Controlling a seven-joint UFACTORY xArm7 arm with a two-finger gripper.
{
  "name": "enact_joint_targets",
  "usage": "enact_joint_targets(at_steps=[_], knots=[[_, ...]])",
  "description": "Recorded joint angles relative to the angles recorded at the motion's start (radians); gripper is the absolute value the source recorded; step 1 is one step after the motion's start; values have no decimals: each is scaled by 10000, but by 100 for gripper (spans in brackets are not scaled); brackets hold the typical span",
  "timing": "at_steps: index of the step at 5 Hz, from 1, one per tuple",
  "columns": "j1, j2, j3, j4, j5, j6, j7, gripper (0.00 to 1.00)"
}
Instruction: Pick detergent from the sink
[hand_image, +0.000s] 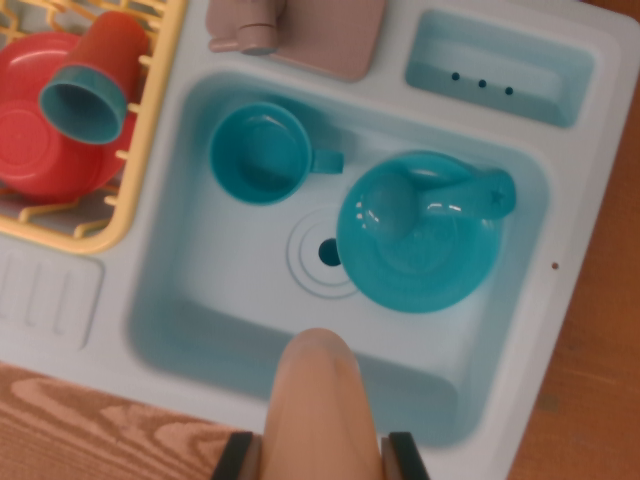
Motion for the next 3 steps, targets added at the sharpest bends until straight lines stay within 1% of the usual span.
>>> enact_joint_targets(at_steps=[1, 2, 3], knots=[[2, -95, 4, 212, -10, 307, 7, 100], [2, -95, 4, 212, -10, 307, 7, 100], [5, -173, 7, 387, -18, 559, 13, 100]])
